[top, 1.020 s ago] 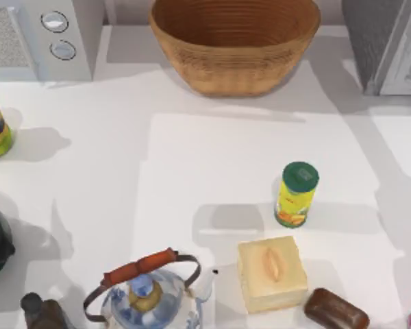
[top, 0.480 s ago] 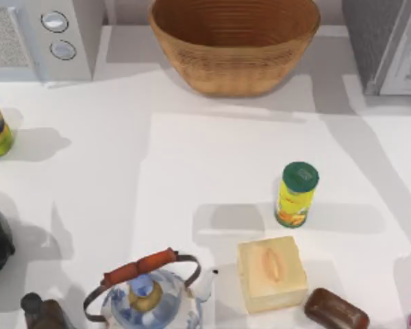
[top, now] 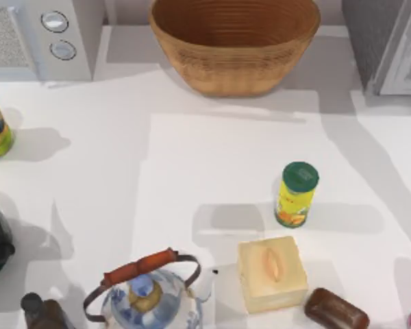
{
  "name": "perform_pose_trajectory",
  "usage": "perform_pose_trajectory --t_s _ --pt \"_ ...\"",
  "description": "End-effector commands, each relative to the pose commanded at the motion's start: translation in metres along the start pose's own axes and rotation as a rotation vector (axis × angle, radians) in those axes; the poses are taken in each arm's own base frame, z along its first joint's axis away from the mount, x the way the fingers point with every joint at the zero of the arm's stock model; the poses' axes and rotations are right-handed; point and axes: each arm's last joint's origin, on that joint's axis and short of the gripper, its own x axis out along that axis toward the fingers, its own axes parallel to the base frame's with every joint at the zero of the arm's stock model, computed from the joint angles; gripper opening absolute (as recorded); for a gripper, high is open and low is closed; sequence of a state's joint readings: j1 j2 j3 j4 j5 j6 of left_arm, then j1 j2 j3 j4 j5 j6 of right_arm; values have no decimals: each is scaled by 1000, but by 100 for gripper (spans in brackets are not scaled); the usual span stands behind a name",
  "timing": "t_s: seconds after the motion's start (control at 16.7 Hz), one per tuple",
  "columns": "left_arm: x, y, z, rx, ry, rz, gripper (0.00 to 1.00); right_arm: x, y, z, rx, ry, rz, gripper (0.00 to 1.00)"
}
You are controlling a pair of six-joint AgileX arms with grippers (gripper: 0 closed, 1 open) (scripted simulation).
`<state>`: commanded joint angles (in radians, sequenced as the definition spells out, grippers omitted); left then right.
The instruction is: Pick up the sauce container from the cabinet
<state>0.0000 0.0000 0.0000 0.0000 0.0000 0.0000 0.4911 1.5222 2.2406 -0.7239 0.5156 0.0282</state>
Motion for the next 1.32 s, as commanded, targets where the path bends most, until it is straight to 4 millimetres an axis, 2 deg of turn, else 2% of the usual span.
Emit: perform_pose_trajectory --t_s 0.18,0.42,0.54,0.66,0.78,0.9,1.32 --pt "0 0 0 0 0 0 100 -4 -4 0 5 -8 1 0" --pt "0 0 0 0 0 0 100 -25 -25 -6 18 -37 4 0" --pt "0 0 0 0 0 0 100 -38 -38 -19 17 -42 4 0" --pt "0 0 0 0 0 0 100 -49 -51 -41 10 -32 3 0" --pt "0 0 0 0 0 0 100 -61 -63 -74 -2 -10 3 0" --pt "0 0 0 0 0 0 100 -72 -75 -117 -13 22 2 0" --pt "0 0 0 0 0 0 100 -110 -107 -301 -21 94 4 0"
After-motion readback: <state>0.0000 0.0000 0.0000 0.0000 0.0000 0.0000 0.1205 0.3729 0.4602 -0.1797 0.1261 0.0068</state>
